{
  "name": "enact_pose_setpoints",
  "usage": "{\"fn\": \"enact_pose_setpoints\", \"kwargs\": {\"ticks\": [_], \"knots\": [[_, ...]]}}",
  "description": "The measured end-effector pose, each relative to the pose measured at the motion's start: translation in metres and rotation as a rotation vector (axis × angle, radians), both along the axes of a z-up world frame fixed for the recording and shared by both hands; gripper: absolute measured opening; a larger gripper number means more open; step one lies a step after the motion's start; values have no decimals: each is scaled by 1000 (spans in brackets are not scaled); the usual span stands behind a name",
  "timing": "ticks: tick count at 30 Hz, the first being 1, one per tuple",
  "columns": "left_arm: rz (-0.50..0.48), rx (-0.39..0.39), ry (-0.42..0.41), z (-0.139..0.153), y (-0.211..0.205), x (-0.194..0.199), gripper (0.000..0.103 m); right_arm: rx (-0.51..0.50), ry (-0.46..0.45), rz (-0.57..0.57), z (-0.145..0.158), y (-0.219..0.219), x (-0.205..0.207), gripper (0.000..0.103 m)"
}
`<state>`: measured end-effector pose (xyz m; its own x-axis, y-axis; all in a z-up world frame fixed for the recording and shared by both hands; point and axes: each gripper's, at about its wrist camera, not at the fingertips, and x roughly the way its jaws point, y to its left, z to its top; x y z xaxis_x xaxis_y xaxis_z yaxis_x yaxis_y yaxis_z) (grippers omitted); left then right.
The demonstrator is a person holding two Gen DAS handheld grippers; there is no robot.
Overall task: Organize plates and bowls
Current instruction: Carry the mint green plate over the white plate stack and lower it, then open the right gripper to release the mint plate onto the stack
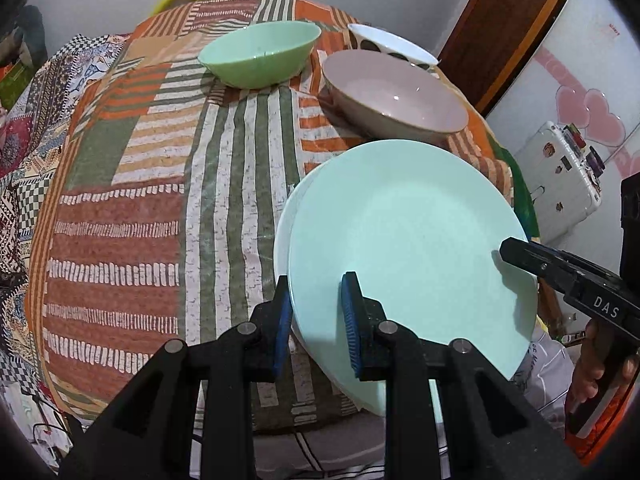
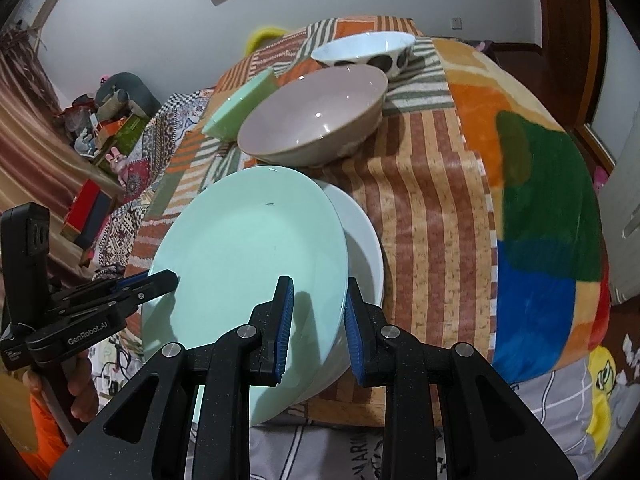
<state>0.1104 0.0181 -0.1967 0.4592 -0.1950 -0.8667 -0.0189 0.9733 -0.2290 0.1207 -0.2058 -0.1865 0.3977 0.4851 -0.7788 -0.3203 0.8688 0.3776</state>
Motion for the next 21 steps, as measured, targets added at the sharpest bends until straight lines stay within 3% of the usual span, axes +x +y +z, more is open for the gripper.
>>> {"fn": "enact_pose_setpoints", "kwargs": {"ticks": [9,21], "knots": [[-9,9,10,-9,-3,12,23,-7,26,-15,-6,-1,3,24],[-15,114,-27,-8,-7,15,23,-7,42,-5,-12,1,7,24]]}}
